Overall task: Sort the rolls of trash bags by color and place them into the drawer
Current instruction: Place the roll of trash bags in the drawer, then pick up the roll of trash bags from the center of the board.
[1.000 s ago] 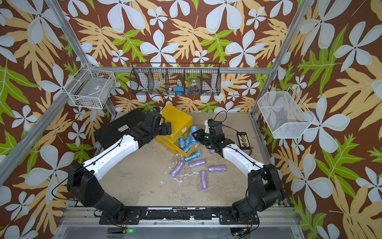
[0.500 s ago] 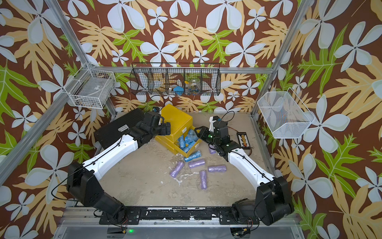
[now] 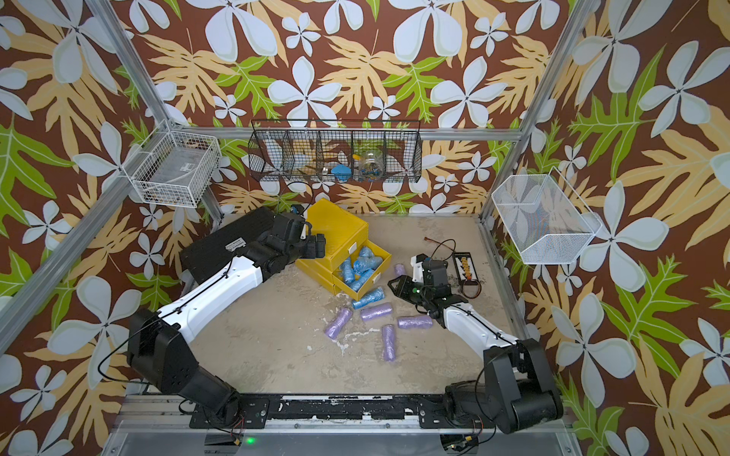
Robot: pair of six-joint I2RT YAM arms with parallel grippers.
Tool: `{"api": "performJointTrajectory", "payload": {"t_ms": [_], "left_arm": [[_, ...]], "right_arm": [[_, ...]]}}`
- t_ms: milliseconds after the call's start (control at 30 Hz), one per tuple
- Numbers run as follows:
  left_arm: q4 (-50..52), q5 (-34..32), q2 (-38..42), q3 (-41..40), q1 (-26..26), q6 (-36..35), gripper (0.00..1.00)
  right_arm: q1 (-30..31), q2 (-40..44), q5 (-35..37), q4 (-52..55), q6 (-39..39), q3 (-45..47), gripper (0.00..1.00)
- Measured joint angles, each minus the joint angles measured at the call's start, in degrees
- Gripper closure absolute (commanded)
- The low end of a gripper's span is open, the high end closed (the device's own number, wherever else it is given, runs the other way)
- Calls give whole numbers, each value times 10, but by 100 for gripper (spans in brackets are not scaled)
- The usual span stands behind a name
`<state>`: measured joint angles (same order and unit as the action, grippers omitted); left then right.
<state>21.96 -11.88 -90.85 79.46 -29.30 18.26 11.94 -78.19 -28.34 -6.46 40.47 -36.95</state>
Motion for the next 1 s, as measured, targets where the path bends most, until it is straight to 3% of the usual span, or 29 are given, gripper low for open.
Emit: {"api": "performJointTrajectory", "payload": {"t_ms": [400, 1000], "left_arm": [[-3, 9, -2, 0, 3, 10, 7], [-16, 19, 3, -13, 3, 13, 8]], "right_arm": [[9, -127, -45, -98, 14, 6, 50], [45, -181, -44, -150, 76, 13, 44]]}}
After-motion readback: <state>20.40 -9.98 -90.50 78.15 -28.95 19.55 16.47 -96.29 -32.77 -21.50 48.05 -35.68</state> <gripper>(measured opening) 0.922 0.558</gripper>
